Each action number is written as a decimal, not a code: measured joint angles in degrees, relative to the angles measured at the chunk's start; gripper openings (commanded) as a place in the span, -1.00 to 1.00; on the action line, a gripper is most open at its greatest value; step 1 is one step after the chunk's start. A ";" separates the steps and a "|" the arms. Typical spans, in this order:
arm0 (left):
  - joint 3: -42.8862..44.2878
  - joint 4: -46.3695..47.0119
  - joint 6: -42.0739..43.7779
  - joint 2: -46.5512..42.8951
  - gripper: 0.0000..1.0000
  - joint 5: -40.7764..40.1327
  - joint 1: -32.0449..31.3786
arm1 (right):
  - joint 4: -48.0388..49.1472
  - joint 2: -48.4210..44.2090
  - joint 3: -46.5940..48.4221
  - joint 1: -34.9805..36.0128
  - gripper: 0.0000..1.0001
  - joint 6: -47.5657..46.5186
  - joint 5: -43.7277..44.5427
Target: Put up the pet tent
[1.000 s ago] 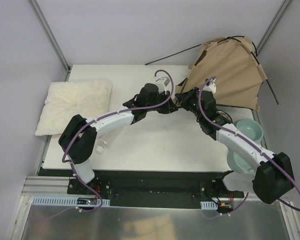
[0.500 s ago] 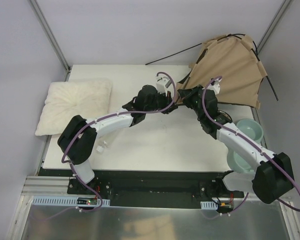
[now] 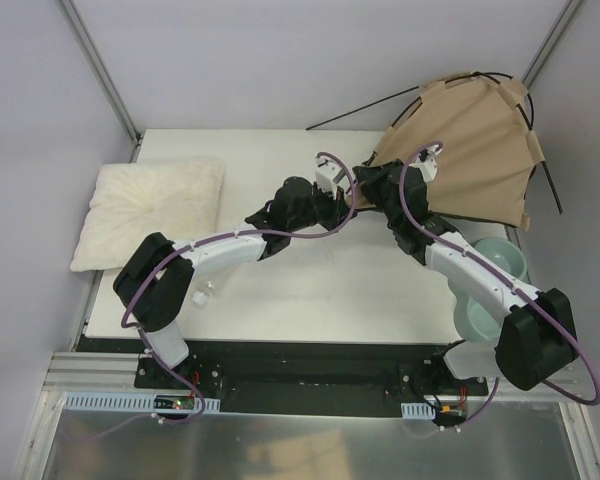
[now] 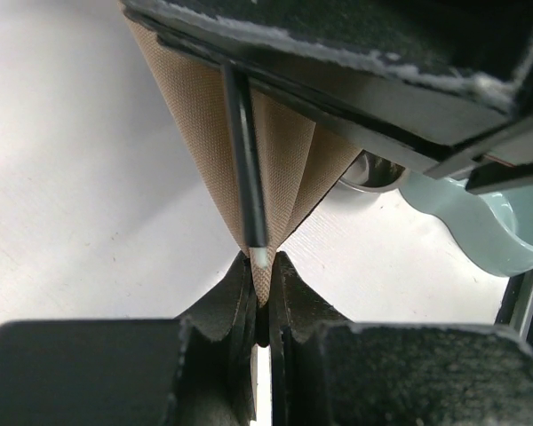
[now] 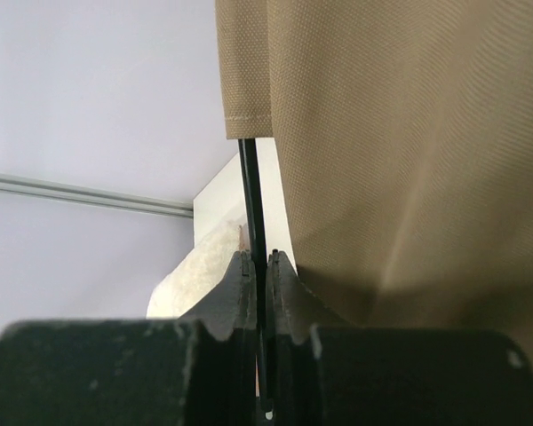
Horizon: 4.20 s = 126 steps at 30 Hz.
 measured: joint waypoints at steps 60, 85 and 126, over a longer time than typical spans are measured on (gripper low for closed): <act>-1.68 0.15 0.15 -0.55 -1.00 -1.33 -0.20 | 1.07 1.09 -2.12 -1.66 -1.00 -2.49 -0.24; 6.29 -14.08 -2.69 -0.31 -1.00 0.09 -0.11 | 8.39 -1.22 -6.29 -0.94 -1.00 -9.99 -3.78; 10.54 -25.38 -3.32 0.26 -0.28 2.03 1.90 | 6.75 -1.62 -8.72 0.46 -1.00 -20.94 -5.35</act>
